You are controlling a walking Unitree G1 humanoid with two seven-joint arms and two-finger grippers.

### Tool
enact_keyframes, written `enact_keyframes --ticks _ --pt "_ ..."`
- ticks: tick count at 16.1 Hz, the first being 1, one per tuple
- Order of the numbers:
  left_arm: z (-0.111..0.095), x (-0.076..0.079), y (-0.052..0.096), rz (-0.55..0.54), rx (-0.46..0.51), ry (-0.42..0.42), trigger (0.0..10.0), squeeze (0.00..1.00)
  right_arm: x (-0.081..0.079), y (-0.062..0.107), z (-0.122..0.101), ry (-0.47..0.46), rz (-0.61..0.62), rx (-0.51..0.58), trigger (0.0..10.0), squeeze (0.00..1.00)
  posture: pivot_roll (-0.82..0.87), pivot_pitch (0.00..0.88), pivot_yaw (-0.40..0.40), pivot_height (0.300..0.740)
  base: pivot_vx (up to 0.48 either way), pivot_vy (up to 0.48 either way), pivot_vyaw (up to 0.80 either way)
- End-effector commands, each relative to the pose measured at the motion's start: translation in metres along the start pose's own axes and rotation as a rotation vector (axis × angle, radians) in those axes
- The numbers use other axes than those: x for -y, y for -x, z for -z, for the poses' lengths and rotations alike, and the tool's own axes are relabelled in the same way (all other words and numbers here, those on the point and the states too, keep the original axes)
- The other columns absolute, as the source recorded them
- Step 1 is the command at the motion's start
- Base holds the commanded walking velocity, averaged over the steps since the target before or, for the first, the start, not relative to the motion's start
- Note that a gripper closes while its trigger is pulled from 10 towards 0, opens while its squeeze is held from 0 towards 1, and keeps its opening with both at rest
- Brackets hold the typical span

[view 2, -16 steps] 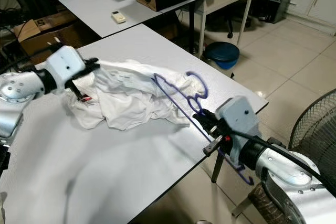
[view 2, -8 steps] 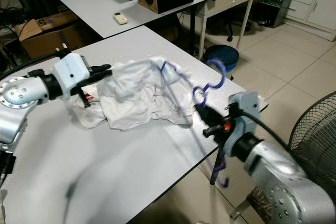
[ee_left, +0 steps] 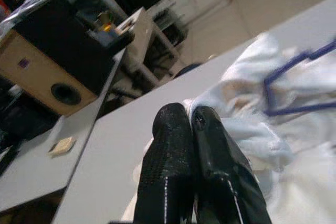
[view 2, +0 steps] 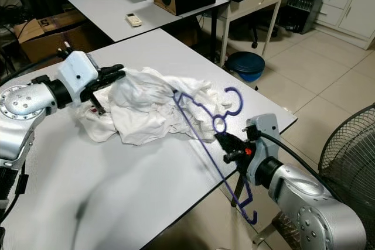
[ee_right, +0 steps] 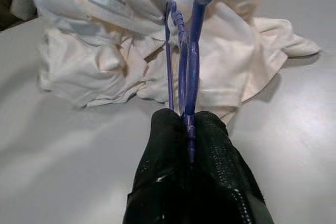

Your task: Hang hanger

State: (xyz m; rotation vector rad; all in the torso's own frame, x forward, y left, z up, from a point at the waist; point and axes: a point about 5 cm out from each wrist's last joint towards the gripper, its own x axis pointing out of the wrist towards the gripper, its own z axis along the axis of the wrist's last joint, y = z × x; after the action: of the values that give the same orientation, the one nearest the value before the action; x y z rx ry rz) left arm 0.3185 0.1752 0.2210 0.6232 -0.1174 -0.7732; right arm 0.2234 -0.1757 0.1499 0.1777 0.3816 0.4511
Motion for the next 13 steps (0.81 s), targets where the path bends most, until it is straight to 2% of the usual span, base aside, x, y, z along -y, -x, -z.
enact_keyframes --ticks 1,3,5,7,10,12,13 --pt "-0.004 0.007 0.001 0.060 0.028 0.024 0.0 0.00 0.008 -0.002 -0.012 -0.010 0.071 0.075 10.0 0.00 -0.17 0.007 0.067 0.740 0.000 0.000 0.00" --pt "-0.007 0.018 0.001 0.137 0.051 0.052 0.0 0.00 0.016 -0.008 -0.024 -0.131 0.109 0.191 10.0 0.00 -0.18 0.008 0.071 0.740 0.000 0.000 0.00" --pt "-0.010 0.019 -0.002 0.154 0.059 0.062 0.0 0.00 0.021 -0.017 -0.026 -0.274 0.103 0.240 10.0 0.00 -0.18 0.008 0.077 0.740 0.000 0.000 0.00" --pt "-0.005 0.028 -0.003 0.202 0.024 0.072 0.0 0.00 0.013 -0.029 -0.044 -0.446 0.014 0.365 10.0 0.00 -0.18 0.016 0.078 0.740 0.000 0.000 0.00" --pt "-0.003 0.045 -0.006 0.277 0.016 0.093 0.0 0.00 0.006 -0.037 -0.070 -0.624 -0.092 0.496 10.0 0.00 -0.19 0.017 0.081 0.740 0.000 0.000 0.00" --pt "-0.006 0.050 -0.009 0.311 0.030 0.100 0.0 0.00 0.004 -0.042 -0.076 -0.697 -0.120 0.530 10.0 0.00 -0.18 0.018 0.081 0.740 0.000 0.000 0.00" --pt "-0.010 0.054 -0.011 0.343 0.043 0.105 0.0 0.00 0.001 -0.045 -0.080 -0.767 -0.151 0.564 10.0 0.00 -0.18 0.020 0.082 0.740 0.000 0.000 0.00"
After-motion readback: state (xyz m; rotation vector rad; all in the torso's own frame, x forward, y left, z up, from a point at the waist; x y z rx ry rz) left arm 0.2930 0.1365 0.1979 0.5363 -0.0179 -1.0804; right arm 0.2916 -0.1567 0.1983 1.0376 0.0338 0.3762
